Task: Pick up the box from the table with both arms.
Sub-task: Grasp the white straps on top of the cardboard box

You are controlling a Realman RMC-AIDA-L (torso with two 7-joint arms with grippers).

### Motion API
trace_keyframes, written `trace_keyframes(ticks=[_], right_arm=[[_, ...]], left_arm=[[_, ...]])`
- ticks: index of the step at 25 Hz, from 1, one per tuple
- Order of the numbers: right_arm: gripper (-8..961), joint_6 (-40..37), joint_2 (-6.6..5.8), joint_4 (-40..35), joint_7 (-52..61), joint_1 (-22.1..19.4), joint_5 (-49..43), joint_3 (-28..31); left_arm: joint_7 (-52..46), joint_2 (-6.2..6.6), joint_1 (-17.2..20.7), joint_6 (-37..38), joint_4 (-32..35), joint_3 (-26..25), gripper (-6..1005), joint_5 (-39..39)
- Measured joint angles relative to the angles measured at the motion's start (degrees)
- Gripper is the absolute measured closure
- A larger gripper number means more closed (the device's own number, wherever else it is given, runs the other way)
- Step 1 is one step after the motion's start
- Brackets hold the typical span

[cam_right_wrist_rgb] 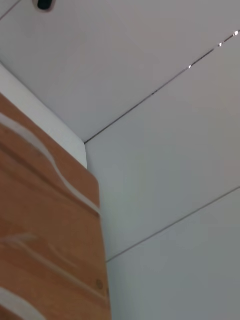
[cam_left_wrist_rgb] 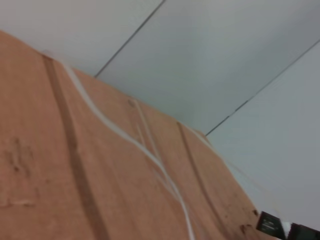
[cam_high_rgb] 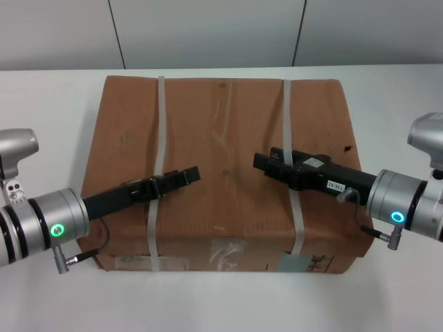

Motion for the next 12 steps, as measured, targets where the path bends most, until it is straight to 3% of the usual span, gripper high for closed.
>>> trace_keyframes(ticks=[3, 8, 12], right_arm=[[247, 0.56, 0.00, -0.04, 0.02, -0.03, 0.01, 0.03], [547, 0.59, 0.00, -0.07, 0.03, -0.20, 0.06, 0.39], [740, 0.60, 0.00, -0.07, -0.03, -0.32, 0.08, 0.51]], left_arm=[[-0.10, 0.00, 0.07, -1.00, 0.00, 0.00, 201, 0.01], [-1.39, 0.08, 0.18, -2.76, 0.00, 0.00, 412, 0.00], [-1.92, 0.21, 0.18, -3.34, 0.00, 0.00, 681, -0.02]])
